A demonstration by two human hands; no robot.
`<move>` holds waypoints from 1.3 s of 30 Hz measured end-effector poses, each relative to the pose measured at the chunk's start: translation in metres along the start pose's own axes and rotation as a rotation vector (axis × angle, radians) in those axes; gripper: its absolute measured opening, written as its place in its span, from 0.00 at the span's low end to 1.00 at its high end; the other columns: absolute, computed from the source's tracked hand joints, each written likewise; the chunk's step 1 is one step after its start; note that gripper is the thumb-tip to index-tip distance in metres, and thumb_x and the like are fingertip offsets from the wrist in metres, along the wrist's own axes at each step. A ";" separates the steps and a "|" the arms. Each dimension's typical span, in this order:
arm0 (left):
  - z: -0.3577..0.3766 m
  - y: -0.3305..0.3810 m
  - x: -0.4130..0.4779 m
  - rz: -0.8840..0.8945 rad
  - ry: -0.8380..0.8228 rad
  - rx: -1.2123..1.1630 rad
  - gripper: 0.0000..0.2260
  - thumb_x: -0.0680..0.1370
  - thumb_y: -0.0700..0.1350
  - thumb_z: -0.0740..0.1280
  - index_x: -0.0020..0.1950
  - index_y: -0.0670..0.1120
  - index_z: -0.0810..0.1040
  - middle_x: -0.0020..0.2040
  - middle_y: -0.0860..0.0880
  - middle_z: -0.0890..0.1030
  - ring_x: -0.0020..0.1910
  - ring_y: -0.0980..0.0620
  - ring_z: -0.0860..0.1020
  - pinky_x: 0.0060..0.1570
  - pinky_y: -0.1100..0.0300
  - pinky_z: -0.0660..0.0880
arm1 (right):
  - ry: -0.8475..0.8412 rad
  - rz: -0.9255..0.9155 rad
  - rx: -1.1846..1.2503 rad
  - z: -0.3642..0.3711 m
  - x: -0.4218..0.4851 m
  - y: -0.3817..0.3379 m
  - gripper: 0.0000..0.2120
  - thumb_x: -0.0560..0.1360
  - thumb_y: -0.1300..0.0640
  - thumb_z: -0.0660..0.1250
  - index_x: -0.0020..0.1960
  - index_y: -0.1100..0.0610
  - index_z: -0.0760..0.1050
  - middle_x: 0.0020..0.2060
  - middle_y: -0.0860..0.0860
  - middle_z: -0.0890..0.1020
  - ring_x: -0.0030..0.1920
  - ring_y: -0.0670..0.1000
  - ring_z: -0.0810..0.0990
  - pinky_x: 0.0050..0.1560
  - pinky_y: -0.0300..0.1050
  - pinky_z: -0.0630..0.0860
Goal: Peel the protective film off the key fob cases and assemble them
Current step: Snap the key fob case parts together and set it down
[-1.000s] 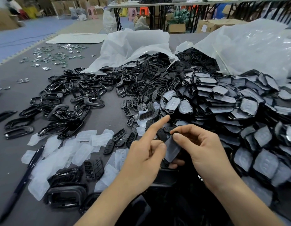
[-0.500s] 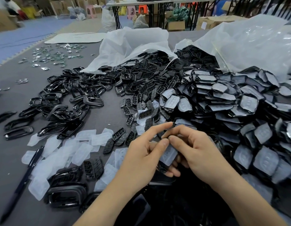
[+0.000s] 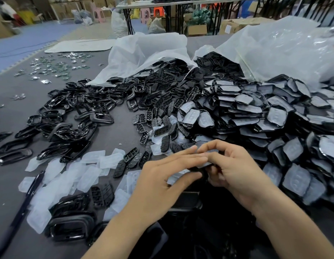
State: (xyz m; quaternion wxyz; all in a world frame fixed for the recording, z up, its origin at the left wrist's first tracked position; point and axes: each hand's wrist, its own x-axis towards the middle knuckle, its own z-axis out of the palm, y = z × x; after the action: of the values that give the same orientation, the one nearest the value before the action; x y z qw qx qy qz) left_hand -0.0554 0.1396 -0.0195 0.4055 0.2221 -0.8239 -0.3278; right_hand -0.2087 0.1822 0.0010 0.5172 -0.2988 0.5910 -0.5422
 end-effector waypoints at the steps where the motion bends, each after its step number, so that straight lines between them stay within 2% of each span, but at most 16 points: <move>1: 0.000 0.000 0.000 -0.016 0.017 -0.006 0.11 0.73 0.40 0.71 0.55 0.44 0.83 0.55 0.54 0.83 0.59 0.60 0.79 0.59 0.66 0.73 | -0.009 0.033 0.039 0.000 0.000 0.000 0.15 0.77 0.67 0.62 0.35 0.57 0.79 0.20 0.49 0.69 0.18 0.41 0.64 0.20 0.33 0.60; 4: -0.001 0.002 0.000 -0.182 0.057 -0.165 0.11 0.72 0.40 0.71 0.54 0.49 0.84 0.48 0.58 0.85 0.47 0.65 0.81 0.49 0.73 0.73 | -0.051 0.087 0.165 0.002 -0.001 -0.001 0.15 0.77 0.63 0.65 0.33 0.59 0.81 0.23 0.53 0.74 0.20 0.45 0.69 0.19 0.34 0.66; 6: -0.003 0.001 0.003 -0.349 0.152 -0.395 0.08 0.72 0.43 0.73 0.49 0.52 0.86 0.44 0.56 0.86 0.43 0.63 0.82 0.46 0.71 0.75 | -0.114 0.065 0.240 0.004 -0.003 -0.003 0.12 0.73 0.57 0.68 0.34 0.60 0.82 0.26 0.56 0.78 0.22 0.47 0.74 0.22 0.36 0.72; 8: -0.005 -0.001 0.004 -0.486 0.253 -0.608 0.10 0.68 0.49 0.72 0.47 0.51 0.86 0.43 0.50 0.86 0.41 0.58 0.83 0.44 0.68 0.77 | -0.153 0.009 0.255 0.005 -0.004 -0.004 0.07 0.67 0.56 0.69 0.36 0.59 0.83 0.27 0.55 0.78 0.23 0.46 0.74 0.24 0.35 0.72; 11: -0.006 0.001 0.006 -0.609 0.256 -0.821 0.14 0.66 0.52 0.71 0.46 0.47 0.86 0.47 0.45 0.86 0.45 0.52 0.84 0.44 0.65 0.79 | -0.099 -0.078 0.142 0.004 -0.003 -0.002 0.05 0.64 0.55 0.70 0.36 0.56 0.83 0.25 0.50 0.70 0.25 0.45 0.65 0.25 0.34 0.62; 12: -0.006 0.003 0.006 -0.646 0.230 -0.892 0.14 0.66 0.51 0.71 0.46 0.45 0.86 0.48 0.44 0.85 0.47 0.50 0.84 0.44 0.64 0.79 | -0.093 -0.083 0.135 0.003 -0.003 -0.002 0.05 0.63 0.55 0.70 0.35 0.56 0.82 0.26 0.50 0.70 0.26 0.44 0.65 0.27 0.34 0.63; 15: -0.009 0.004 0.007 -0.715 0.148 -1.058 0.13 0.69 0.49 0.70 0.47 0.42 0.86 0.50 0.42 0.85 0.49 0.49 0.84 0.46 0.61 0.79 | -0.141 -0.044 0.214 0.000 -0.001 -0.002 0.05 0.63 0.56 0.69 0.36 0.58 0.82 0.35 0.53 0.80 0.35 0.45 0.76 0.35 0.34 0.75; 17: -0.010 0.004 0.008 -0.727 0.125 -1.090 0.12 0.70 0.47 0.69 0.46 0.42 0.86 0.50 0.42 0.85 0.50 0.50 0.84 0.47 0.62 0.79 | -0.155 -0.029 0.248 -0.001 0.000 -0.003 0.08 0.65 0.58 0.68 0.40 0.62 0.81 0.40 0.56 0.83 0.39 0.46 0.81 0.39 0.36 0.79; 20: -0.011 0.005 0.008 -0.751 0.114 -1.094 0.10 0.69 0.46 0.69 0.45 0.43 0.86 0.52 0.44 0.85 0.51 0.53 0.83 0.47 0.65 0.78 | -0.124 -0.019 0.282 0.000 0.000 -0.002 0.10 0.66 0.59 0.67 0.43 0.66 0.78 0.38 0.56 0.83 0.38 0.47 0.81 0.38 0.38 0.80; 23: -0.014 0.002 0.008 -0.791 0.108 -1.111 0.10 0.69 0.42 0.70 0.47 0.40 0.86 0.53 0.41 0.84 0.51 0.52 0.83 0.45 0.65 0.79 | -0.097 -0.010 0.288 -0.001 0.001 -0.002 0.08 0.66 0.59 0.67 0.40 0.64 0.79 0.35 0.55 0.83 0.35 0.47 0.81 0.35 0.37 0.78; 29: -0.013 0.000 0.009 -0.915 0.191 -1.064 0.09 0.64 0.39 0.71 0.42 0.37 0.85 0.47 0.38 0.84 0.43 0.49 0.85 0.40 0.64 0.80 | -0.085 -0.002 0.244 -0.003 0.000 -0.005 0.07 0.65 0.58 0.68 0.38 0.61 0.81 0.34 0.54 0.83 0.34 0.46 0.80 0.34 0.37 0.78; 34: -0.014 0.000 0.010 -0.896 0.231 -1.071 0.09 0.64 0.38 0.70 0.41 0.35 0.84 0.46 0.37 0.84 0.42 0.48 0.85 0.39 0.65 0.80 | -0.121 0.038 0.253 -0.003 -0.001 -0.006 0.08 0.65 0.56 0.69 0.40 0.61 0.80 0.37 0.55 0.83 0.34 0.48 0.80 0.34 0.41 0.80; 37: -0.015 0.001 0.011 -0.871 0.236 -1.082 0.09 0.65 0.38 0.70 0.40 0.36 0.84 0.45 0.38 0.84 0.42 0.49 0.85 0.39 0.65 0.79 | -0.138 0.042 0.231 -0.002 -0.002 -0.007 0.05 0.64 0.54 0.70 0.35 0.55 0.81 0.34 0.51 0.81 0.31 0.45 0.78 0.30 0.40 0.78; 39: -0.015 0.002 0.010 -0.865 0.227 -1.097 0.09 0.65 0.39 0.70 0.41 0.35 0.84 0.46 0.38 0.84 0.42 0.49 0.85 0.40 0.65 0.79 | -0.129 0.018 0.224 -0.001 -0.002 -0.007 0.05 0.64 0.55 0.69 0.33 0.56 0.81 0.33 0.51 0.80 0.30 0.45 0.76 0.29 0.38 0.76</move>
State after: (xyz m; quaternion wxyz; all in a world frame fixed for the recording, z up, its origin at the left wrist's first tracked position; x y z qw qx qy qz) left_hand -0.0495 0.1291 -0.0059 0.3757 0.3260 -0.3301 -0.8022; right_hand -0.2100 0.1829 0.0083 0.5892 -0.2681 0.4951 -0.5796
